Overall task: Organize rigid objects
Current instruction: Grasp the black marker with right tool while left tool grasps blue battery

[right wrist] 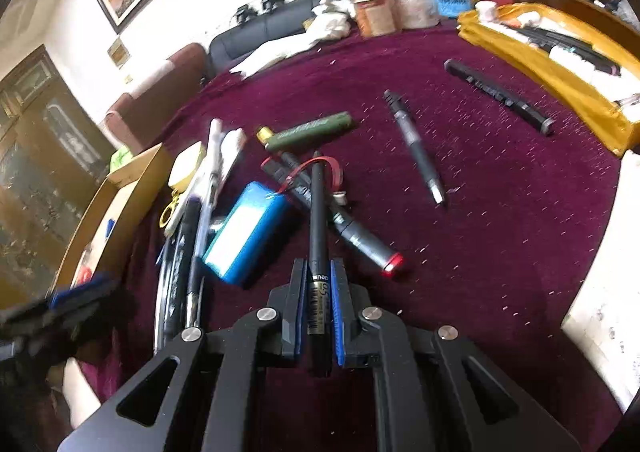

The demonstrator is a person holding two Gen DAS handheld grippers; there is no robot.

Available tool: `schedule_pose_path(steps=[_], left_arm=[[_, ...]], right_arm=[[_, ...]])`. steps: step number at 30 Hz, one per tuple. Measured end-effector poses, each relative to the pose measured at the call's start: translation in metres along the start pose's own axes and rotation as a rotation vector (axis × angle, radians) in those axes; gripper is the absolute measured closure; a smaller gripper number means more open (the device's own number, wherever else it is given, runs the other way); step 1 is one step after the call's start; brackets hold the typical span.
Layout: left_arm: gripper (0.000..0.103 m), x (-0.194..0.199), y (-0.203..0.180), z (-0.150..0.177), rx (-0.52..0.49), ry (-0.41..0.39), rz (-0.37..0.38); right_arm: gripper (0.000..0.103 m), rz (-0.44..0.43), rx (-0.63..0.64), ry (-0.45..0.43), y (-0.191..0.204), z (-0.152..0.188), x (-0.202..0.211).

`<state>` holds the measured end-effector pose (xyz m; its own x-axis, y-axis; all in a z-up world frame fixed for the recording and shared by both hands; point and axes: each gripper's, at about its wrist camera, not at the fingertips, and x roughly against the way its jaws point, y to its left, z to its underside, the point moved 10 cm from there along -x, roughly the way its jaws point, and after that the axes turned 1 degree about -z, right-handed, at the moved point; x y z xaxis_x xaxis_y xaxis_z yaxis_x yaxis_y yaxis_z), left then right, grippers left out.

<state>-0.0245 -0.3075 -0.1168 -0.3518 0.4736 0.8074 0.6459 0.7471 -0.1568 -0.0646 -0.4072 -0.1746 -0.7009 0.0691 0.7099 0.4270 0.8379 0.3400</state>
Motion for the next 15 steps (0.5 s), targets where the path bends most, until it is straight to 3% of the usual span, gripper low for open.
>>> schedule_pose_path(steps=[5,13,15], left_arm=[[0.028,-0.032,-0.022,-0.027,-0.16,-0.001,-0.08],[0.028,-0.062,-0.045,-0.017,-0.309,0.062,-0.062],[0.04,-0.071,-0.046,-0.014,-0.32,0.086,-0.066]], right_arm=[[0.093,-0.075,0.002,0.064,0.006,0.007,-0.007],[0.093,-0.087,-0.039,0.04,-0.004,0.017,0.007],[0.093,-0.104,-0.051,0.046,-0.004,0.015,0.005]])
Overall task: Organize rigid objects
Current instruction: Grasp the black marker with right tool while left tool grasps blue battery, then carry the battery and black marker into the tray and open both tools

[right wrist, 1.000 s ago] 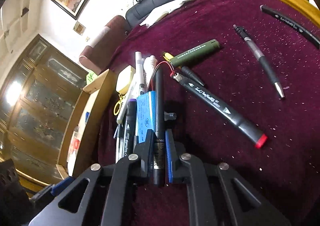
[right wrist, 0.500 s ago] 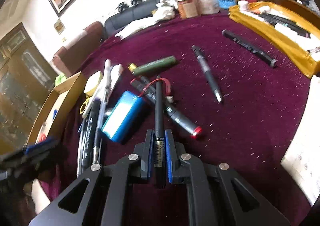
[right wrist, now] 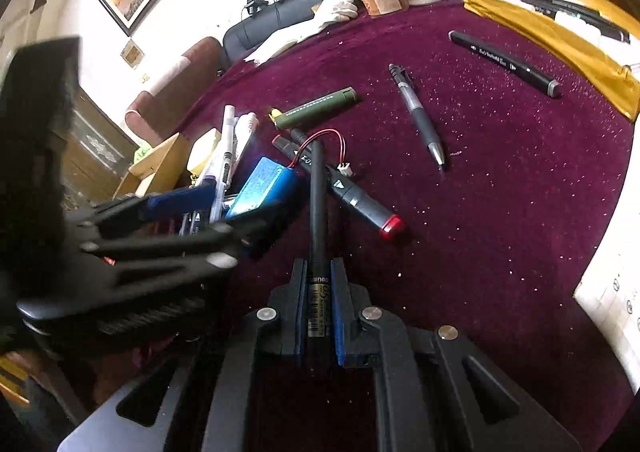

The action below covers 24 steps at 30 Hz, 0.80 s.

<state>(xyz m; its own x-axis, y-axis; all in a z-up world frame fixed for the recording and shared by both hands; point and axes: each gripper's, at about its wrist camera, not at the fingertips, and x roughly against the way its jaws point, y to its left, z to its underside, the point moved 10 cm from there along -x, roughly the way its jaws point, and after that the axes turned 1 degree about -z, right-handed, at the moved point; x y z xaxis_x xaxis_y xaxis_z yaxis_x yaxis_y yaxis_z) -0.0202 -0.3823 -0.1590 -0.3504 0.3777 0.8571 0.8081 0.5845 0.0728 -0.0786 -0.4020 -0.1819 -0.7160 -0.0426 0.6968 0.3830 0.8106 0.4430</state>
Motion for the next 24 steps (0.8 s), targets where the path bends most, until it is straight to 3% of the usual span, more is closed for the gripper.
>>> schedule_pose_path(steps=[3,9,19,22,24], left_arm=[[0.061,-0.01,0.003,0.001,0.019,0.026,-0.015],[0.064,-0.002,0.009,0.014,0.11,0.05,0.046],[0.066,0.037,0.028,0.031,0.358,-0.042,0.176],[0.066,0.061,0.04,0.04,0.416,-0.089,0.191],[0.066,0.079,0.052,0.05,0.459,-0.11,0.205]], right_arm=[[0.093,-0.001,0.015,0.006,0.003,-0.001,-0.002],[0.092,-0.007,0.025,0.01,0.005,0.001,-0.003],[0.092,0.018,0.123,0.024,0.017,0.005,-0.006],[0.092,-0.056,0.171,-0.019,0.03,0.005,0.004],[0.092,-0.042,0.187,-0.028,0.031,0.008,0.006]])
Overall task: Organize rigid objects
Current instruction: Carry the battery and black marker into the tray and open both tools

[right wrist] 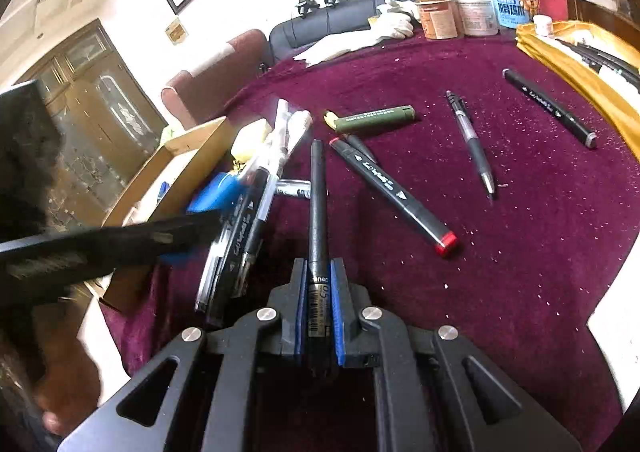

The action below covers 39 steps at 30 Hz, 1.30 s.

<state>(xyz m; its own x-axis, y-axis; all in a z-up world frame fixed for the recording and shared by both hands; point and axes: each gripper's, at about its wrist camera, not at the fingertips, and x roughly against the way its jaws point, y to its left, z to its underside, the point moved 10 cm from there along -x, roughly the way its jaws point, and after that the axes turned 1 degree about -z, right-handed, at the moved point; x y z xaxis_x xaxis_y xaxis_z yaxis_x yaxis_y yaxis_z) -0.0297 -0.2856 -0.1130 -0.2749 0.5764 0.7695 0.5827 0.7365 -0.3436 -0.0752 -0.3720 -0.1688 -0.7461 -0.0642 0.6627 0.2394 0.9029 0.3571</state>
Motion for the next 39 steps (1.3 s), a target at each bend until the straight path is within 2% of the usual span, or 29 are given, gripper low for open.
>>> schedule_pose_path(steps=[3,6,8,11,15,18,22,27,31,39], left_arm=[[0.066,0.038,0.023,-0.001,0.053,-0.038,0.012],[0.066,0.077,0.057,-0.007,0.099,-0.097,-0.021],[0.066,0.098,0.084,-0.011,0.14,-0.129,-0.043],[0.066,0.125,0.13,-0.016,0.199,-0.182,-0.11],[0.066,0.139,0.19,-0.016,0.271,-0.214,-0.223],[0.066,0.132,0.221,-0.013,0.299,-0.195,-0.28],[0.066,0.106,0.246,-0.006,0.339,-0.128,-0.288],[0.066,0.078,0.246,-0.008,0.321,-0.076,-0.289],[0.066,0.065,0.252,-0.009,0.302,-0.037,-0.363],[0.065,0.066,0.26,-0.006,0.296,-0.03,-0.387]], right_arm=[[0.092,0.007,0.005,-0.028,0.003,-0.003,0.004],[0.092,-0.072,-0.057,-0.02,0.019,-0.004,0.003],[0.092,-0.155,-0.036,-0.021,0.057,-0.01,0.003],[0.092,-0.233,0.04,0.004,0.114,-0.018,-0.005],[0.092,-0.28,0.122,0.06,0.177,-0.029,-0.036],[0.092,-0.275,0.148,0.104,0.201,-0.033,-0.062],[0.092,-0.241,0.153,0.151,0.211,-0.037,-0.095],[0.092,-0.18,0.178,0.195,0.216,-0.047,-0.128],[0.092,-0.142,0.202,0.217,0.216,-0.049,-0.148],[0.091,-0.066,0.298,0.194,0.226,-0.041,-0.15]])
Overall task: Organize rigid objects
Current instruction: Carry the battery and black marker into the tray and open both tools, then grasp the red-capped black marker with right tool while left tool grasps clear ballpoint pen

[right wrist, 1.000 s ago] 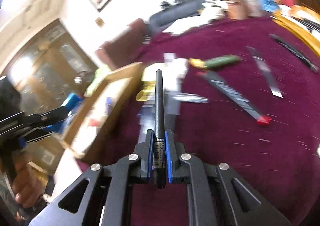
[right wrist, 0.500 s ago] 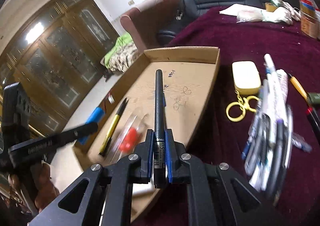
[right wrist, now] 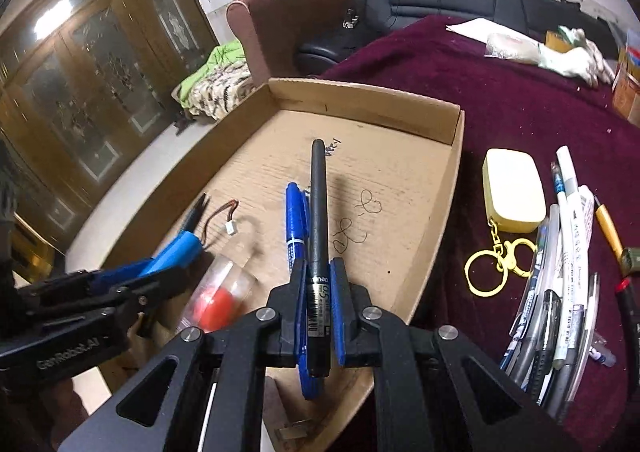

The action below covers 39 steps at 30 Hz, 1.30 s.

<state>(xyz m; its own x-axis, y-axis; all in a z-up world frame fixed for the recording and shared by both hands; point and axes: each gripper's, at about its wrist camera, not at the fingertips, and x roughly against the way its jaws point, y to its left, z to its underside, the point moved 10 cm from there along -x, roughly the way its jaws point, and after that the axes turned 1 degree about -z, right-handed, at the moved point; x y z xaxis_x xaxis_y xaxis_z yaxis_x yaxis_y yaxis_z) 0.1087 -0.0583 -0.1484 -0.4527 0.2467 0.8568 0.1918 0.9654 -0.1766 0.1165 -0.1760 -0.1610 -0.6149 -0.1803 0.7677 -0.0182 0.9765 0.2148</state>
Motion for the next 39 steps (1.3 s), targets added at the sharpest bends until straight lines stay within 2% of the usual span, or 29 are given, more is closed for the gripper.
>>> schedule_pose_path(steps=[1,2,3,4,7,10,11,13,16,21,26,30,34,36,39], left_arm=[[0.065,0.002,0.001,0.0,0.003,-0.004,-0.001],[0.062,0.004,0.001,-0.001,0.006,-0.01,0.002],[0.054,0.008,0.001,-0.001,0.01,-0.018,0.01],[0.051,0.012,0.001,-0.001,0.011,-0.028,0.017],[0.047,0.031,0.0,0.0,0.015,-0.073,0.028],[0.043,0.053,-0.014,0.009,0.009,-0.118,0.059],[0.039,0.059,-0.019,0.013,0.003,-0.132,0.071],[0.034,0.072,-0.037,0.023,-0.013,-0.163,0.101],[0.033,0.082,-0.069,0.041,-0.05,-0.175,0.16],[0.033,0.086,-0.124,0.07,-0.148,-0.117,0.22],[0.033,0.09,-0.151,0.093,-0.254,-0.121,0.198],[0.033,0.082,-0.159,0.103,-0.269,-0.085,0.204],[0.033,0.074,-0.162,0.106,-0.265,-0.061,0.203],[0.033,0.07,-0.163,0.106,-0.267,-0.049,0.2],[0.033,0.069,-0.164,0.107,-0.27,-0.046,0.201]], right_arm=[[0.087,-0.003,0.001,-0.001,0.001,0.0,0.001],[0.079,-0.015,-0.009,-0.008,0.001,0.001,0.006],[0.074,-0.023,-0.015,-0.017,0.002,0.001,0.01],[0.068,-0.033,-0.02,-0.028,0.001,0.001,0.014],[0.066,-0.071,-0.048,-0.091,-0.004,0.008,0.047],[0.053,-0.118,-0.09,-0.168,-0.02,0.029,0.085],[0.052,-0.122,-0.106,-0.185,-0.027,0.038,0.095],[0.052,-0.116,-0.157,-0.217,-0.05,0.062,0.117],[0.052,-0.088,-0.237,-0.241,-0.085,0.09,0.136],[0.052,-0.012,-0.344,-0.253,-0.144,0.122,0.159],[0.052,0.048,-0.381,-0.26,-0.182,0.121,0.171],[0.052,0.089,-0.372,-0.244,-0.206,0.104,0.169],[0.052,0.179,-0.331,-0.192,-0.233,0.089,0.149],[0.052,0.192,-0.34,-0.168,-0.243,0.09,0.138],[0.065,0.179,-0.354,-0.132,-0.25,0.095,0.123]])
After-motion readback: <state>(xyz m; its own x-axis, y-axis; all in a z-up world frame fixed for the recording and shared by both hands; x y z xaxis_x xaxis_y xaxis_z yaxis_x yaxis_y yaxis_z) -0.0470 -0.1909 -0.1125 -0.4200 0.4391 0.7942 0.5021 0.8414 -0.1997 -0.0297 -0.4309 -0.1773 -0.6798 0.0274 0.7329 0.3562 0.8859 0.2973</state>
